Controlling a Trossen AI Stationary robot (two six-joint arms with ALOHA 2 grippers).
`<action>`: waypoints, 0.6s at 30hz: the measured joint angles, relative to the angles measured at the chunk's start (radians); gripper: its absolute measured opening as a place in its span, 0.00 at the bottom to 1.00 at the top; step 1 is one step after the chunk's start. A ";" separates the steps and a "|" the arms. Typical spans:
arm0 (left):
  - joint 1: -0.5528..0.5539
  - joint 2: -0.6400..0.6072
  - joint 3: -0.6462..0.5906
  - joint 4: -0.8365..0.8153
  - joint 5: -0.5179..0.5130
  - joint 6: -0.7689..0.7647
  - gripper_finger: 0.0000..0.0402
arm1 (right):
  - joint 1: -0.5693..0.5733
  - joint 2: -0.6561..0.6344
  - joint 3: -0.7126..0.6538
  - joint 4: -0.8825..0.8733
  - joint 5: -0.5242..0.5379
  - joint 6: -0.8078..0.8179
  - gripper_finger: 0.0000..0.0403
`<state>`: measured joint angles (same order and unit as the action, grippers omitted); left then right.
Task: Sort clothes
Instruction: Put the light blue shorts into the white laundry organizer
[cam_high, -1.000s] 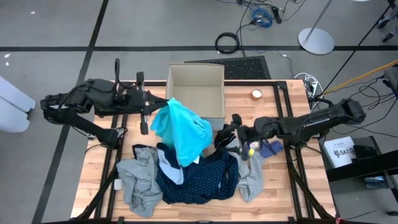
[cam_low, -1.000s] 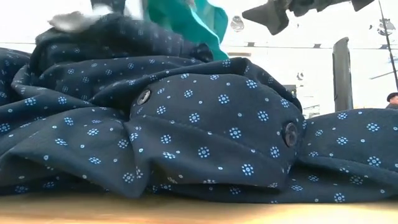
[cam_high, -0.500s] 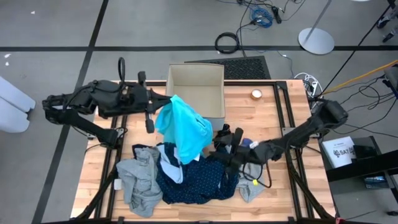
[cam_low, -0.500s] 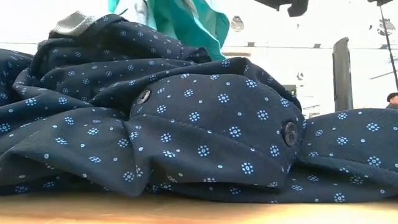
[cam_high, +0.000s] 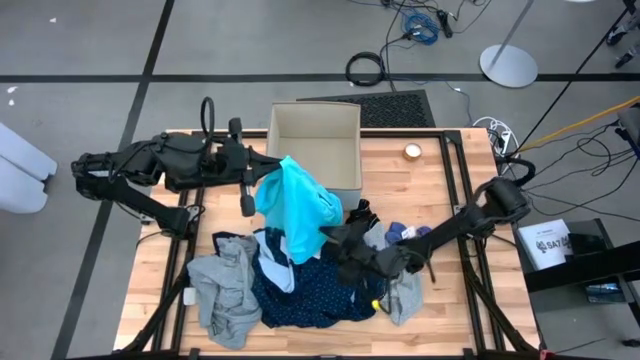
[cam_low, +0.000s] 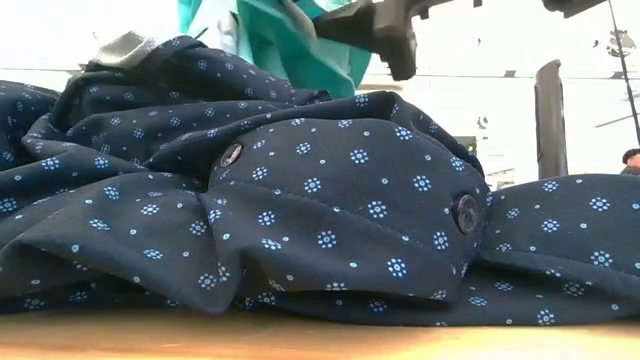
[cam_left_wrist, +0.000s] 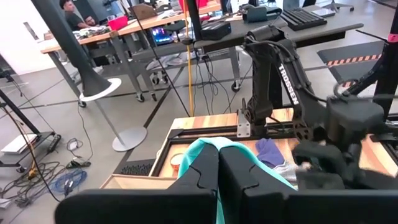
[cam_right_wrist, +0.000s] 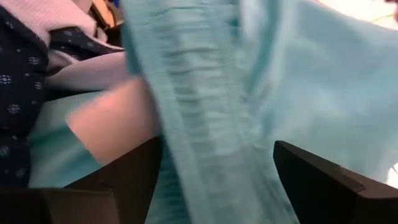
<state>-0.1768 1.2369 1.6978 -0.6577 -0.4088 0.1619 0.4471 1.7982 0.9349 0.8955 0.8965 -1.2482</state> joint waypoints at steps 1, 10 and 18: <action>0.000 0.000 0.000 -0.001 0.000 0.000 0.00 | -0.002 0.020 0.011 0.011 0.011 -0.009 0.71; 0.000 0.000 -0.001 -0.045 0.001 0.001 0.00 | 0.005 -0.014 0.043 0.199 0.108 -0.126 0.06; 0.000 -0.018 -0.001 -0.267 0.012 -0.030 0.00 | 0.024 -0.229 0.042 0.149 0.157 0.000 0.01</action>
<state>-0.1768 1.2194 1.6970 -0.9247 -0.3969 0.1321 0.4713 1.5695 0.9771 1.0442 1.0536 -1.2481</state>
